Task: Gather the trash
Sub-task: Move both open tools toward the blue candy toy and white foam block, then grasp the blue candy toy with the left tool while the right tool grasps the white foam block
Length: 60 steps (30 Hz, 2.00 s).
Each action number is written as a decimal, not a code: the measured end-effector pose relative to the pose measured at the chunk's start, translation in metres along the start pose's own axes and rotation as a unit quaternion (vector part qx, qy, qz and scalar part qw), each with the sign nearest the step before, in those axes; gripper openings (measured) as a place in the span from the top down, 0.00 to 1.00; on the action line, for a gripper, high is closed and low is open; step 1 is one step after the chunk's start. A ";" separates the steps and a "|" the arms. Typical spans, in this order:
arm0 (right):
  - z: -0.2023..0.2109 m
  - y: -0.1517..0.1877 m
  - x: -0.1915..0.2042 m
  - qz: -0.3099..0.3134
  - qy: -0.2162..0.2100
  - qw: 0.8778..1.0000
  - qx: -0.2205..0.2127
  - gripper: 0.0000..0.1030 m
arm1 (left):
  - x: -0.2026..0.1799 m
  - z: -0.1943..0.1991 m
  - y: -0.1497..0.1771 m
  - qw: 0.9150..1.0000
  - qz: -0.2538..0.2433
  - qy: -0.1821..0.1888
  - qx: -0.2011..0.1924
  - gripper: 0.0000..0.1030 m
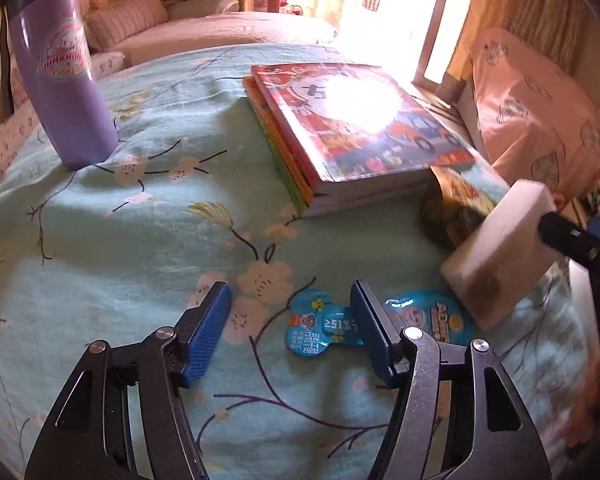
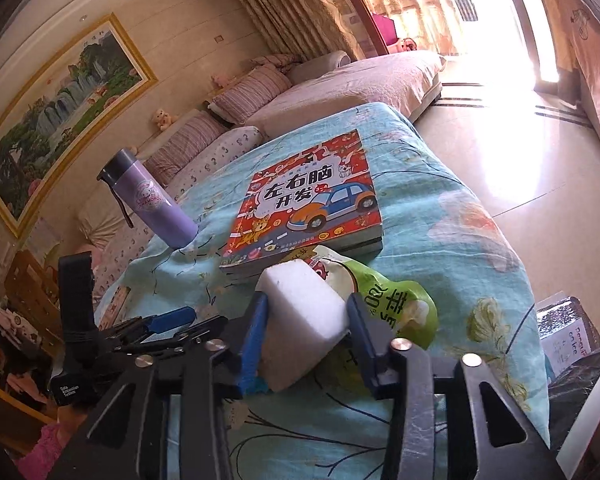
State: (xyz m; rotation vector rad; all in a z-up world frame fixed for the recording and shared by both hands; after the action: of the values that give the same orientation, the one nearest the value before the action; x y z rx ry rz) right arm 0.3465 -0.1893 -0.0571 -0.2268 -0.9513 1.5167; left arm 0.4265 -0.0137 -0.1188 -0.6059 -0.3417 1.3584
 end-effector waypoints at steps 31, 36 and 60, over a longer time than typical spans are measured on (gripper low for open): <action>0.097 0.124 -0.022 -0.010 0.014 0.999 0.045 0.51 | -0.118 0.106 0.138 0.952 -0.275 0.136 0.010 0.50; 0.094 0.115 -0.015 0.010 0.019 0.999 0.039 0.47 | -0.123 0.097 0.134 0.956 -0.251 0.147 0.029 0.55; 0.120 0.123 -0.017 -0.008 0.021 1.000 0.013 0.67 | -0.121 0.096 0.159 0.978 -0.181 0.093 0.041 0.60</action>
State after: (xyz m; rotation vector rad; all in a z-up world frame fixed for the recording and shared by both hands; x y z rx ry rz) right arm 0.1827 -0.2418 -0.0690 -0.2300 -0.8979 1.5028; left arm 0.2214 -0.0971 -0.1210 -0.5663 -0.2302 0.9535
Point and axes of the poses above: each gripper's, at about its wrist camera, not at the fingertips, and z roughly against the way its jaws point, x to its left, y to its underside, the point moved 7 cm from there along -z, roughly the way its jaws point, and after that the axes turned 4 degrees about y, right-handed, at the moved point
